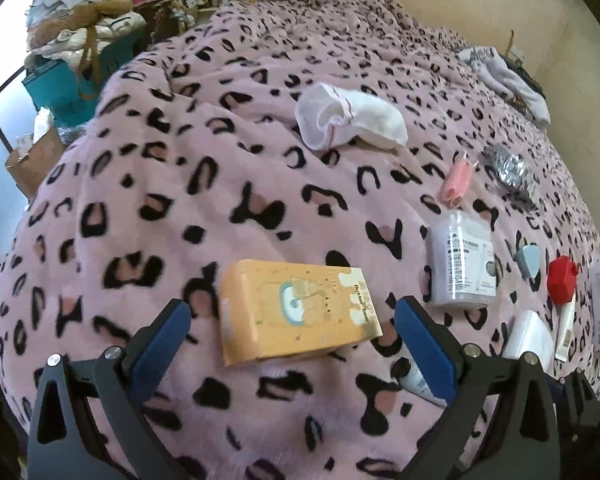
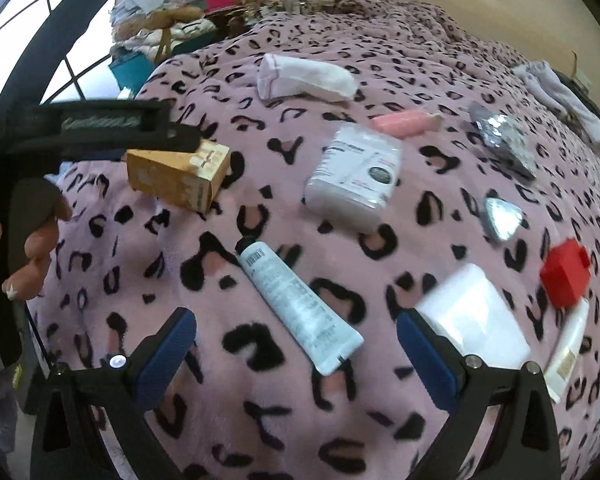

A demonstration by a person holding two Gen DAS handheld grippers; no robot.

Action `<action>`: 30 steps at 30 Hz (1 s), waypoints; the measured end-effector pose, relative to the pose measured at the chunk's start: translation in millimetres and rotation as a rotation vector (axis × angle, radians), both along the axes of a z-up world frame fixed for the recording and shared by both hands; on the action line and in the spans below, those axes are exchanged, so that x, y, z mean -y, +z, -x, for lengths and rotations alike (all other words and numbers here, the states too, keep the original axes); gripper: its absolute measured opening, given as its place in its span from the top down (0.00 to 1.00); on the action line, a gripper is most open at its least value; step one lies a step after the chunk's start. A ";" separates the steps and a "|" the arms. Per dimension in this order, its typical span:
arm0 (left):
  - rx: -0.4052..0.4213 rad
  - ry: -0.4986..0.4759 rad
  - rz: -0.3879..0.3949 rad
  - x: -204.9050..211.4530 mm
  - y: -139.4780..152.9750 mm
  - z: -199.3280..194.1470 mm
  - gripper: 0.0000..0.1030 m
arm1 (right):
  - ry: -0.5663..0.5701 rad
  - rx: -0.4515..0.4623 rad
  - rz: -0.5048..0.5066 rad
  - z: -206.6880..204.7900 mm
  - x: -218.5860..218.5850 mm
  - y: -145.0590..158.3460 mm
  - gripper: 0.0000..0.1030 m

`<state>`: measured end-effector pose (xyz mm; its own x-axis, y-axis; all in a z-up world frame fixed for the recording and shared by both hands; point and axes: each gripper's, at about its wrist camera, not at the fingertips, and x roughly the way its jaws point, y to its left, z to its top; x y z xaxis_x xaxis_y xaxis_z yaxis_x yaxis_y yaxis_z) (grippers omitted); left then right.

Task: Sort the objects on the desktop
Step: 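Grasp the yellow Butterbear box with the left tool while the right tool grasps the white-blue tube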

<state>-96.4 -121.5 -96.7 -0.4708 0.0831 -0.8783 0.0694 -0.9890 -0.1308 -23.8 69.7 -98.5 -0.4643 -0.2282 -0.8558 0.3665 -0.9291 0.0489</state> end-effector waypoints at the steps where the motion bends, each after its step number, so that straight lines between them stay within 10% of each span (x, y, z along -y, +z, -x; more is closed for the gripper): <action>1: 0.005 -0.004 0.002 -2.5 -3.7 2.1 0.00 | 0.010 -0.001 -0.001 1.5 2.2 -3.1 0.00; 11: 0.039 -0.036 0.145 -32.0 -37.0 14.6 0.00 | 0.073 -0.026 0.005 12.9 14.6 -29.5 0.00; 15: 0.062 -0.015 0.147 -29.9 -49.8 16.2 0.01 | 0.062 0.013 0.002 19.1 15.3 -42.0 0.29; 30: 0.017 0.016 0.091 -13.0 -40.8 3.8 0.15 | 0.042 0.063 0.047 15.0 24.0 -39.7 0.75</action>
